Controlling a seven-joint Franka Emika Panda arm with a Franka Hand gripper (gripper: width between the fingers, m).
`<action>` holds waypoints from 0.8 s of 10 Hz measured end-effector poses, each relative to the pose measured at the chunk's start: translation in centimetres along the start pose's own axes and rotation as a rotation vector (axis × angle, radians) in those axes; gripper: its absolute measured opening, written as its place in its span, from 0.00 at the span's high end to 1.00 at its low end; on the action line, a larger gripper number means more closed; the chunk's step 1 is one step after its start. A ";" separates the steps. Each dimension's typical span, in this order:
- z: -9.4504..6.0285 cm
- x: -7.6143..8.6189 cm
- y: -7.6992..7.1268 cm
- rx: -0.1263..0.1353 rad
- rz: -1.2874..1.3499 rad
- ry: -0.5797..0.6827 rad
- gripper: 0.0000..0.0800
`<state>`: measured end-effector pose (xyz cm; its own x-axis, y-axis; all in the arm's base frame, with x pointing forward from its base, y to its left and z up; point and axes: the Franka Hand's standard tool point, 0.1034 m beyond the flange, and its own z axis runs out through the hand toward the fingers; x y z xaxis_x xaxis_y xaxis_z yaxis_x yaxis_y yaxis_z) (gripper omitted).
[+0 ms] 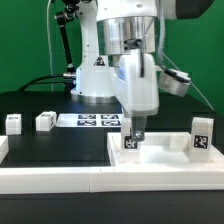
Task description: Assemble square table
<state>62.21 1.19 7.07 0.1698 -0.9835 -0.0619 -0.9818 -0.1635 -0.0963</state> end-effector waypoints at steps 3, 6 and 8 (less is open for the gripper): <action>0.0 0.0 0.0 -0.001 -0.237 0.003 0.19; 0.0 0.1 0.0 -0.005 -0.479 0.005 0.19; -0.1 0.2 -0.1 -0.017 -0.679 0.019 0.19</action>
Offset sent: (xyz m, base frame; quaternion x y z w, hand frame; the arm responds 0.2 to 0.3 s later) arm 0.0000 0.0000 0.0000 0.0000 0.0000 -0.1296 0.9916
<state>62.31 1.00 7.19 0.7475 -0.6638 0.0246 -0.6596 -0.7460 -0.0916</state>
